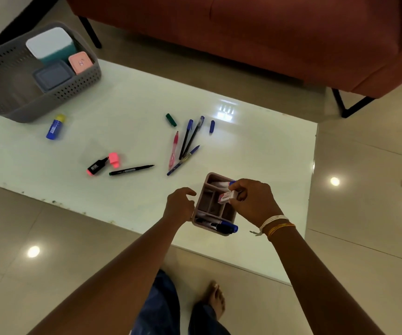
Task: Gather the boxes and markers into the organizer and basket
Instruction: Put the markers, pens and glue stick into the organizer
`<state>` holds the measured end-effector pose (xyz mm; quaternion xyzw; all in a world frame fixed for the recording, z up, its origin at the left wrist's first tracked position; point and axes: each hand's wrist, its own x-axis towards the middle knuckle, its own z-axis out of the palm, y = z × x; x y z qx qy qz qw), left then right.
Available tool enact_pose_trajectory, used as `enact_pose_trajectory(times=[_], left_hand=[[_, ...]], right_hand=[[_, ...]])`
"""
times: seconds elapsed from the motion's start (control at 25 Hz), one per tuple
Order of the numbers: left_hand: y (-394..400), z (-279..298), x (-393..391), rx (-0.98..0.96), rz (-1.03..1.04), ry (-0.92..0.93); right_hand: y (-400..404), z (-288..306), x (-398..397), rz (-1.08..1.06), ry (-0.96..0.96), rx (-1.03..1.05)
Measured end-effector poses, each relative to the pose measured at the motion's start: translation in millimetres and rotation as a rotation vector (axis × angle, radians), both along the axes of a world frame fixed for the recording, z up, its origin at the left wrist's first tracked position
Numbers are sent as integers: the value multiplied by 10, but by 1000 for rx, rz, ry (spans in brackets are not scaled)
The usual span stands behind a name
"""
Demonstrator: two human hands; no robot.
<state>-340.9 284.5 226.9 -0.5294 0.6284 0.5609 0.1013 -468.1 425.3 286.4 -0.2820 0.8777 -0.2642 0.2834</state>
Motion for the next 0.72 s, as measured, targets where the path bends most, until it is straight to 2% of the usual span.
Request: enact_pose_trajectory(times=[0.12,0.4,0.6,0.72], left_hand=[[130,-52,112,80,35,-8],[212,-79,71,86,16,-15],[144,-60,98,154,-41,-54],[-17,-10,150,167,-51,-36]], right_hand=[[54,-56,82,32,8,17],[-94,-170,172,241,134,159],[-53,-135,110,147,37,120],[-55,-95,96,86,50,82]])
